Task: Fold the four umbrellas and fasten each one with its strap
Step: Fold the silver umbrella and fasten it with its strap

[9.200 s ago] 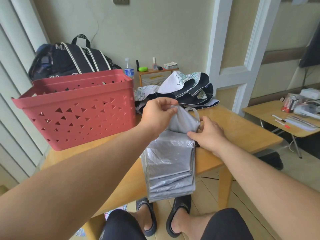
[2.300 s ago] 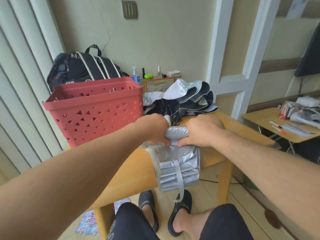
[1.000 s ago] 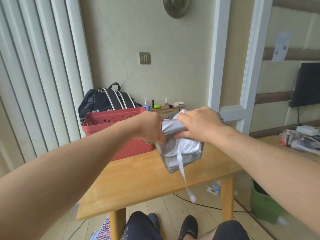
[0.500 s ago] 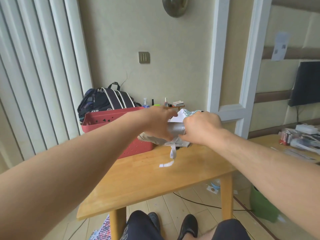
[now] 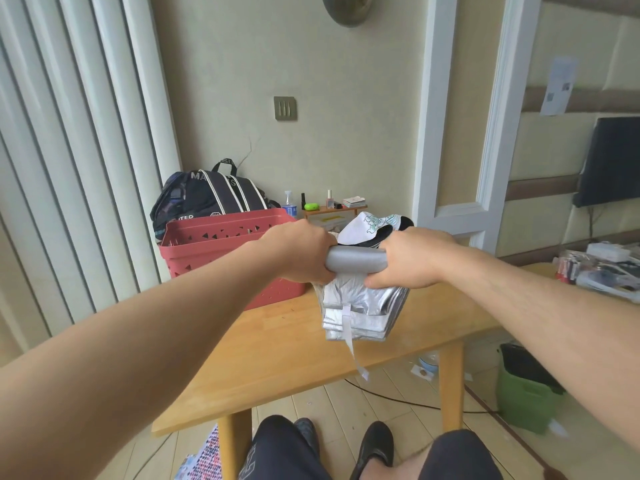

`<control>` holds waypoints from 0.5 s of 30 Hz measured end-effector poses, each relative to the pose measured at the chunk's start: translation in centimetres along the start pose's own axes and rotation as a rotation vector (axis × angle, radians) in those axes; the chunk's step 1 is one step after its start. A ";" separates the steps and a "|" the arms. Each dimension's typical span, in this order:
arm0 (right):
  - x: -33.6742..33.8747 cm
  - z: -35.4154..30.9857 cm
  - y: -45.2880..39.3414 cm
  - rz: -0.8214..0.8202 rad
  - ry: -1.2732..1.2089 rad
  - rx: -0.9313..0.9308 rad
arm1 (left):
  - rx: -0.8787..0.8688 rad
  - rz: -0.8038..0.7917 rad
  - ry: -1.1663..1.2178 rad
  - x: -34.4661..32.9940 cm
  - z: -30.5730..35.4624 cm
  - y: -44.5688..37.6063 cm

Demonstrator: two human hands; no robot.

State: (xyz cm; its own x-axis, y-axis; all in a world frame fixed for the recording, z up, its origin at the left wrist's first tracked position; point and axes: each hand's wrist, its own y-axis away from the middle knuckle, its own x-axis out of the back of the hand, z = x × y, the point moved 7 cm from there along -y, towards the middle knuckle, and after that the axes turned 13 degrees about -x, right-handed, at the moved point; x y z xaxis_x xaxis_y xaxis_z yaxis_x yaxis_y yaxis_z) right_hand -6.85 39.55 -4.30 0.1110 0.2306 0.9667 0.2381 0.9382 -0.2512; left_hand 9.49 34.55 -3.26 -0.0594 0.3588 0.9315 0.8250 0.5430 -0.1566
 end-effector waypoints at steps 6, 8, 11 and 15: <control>0.8 -1.2 0.0 0.241 0.042 0.136 | 0.050 -0.013 -0.019 -0.2 0.6 -0.9; 1.2 -3.1 0.4 0.362 0.050 0.223 | 0.068 -0.004 -0.017 0.2 1.1 -1.1; 0.9 -3.2 -0.3 0.392 0.132 0.200 | 0.095 -0.012 0.026 0.7 0.7 -0.9; 1.0 1.2 -1.0 0.411 0.141 0.013 | 0.144 -0.058 0.233 -0.5 -0.9 0.3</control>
State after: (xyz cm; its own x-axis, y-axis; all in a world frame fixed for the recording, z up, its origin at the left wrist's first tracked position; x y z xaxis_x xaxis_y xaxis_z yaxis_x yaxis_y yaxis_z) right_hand -8.18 39.14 -3.04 0.3254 0.5492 0.7697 0.1346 0.7788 -0.6126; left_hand 10.28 33.82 -3.50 0.0404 0.1487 0.9881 0.7344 0.6660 -0.1303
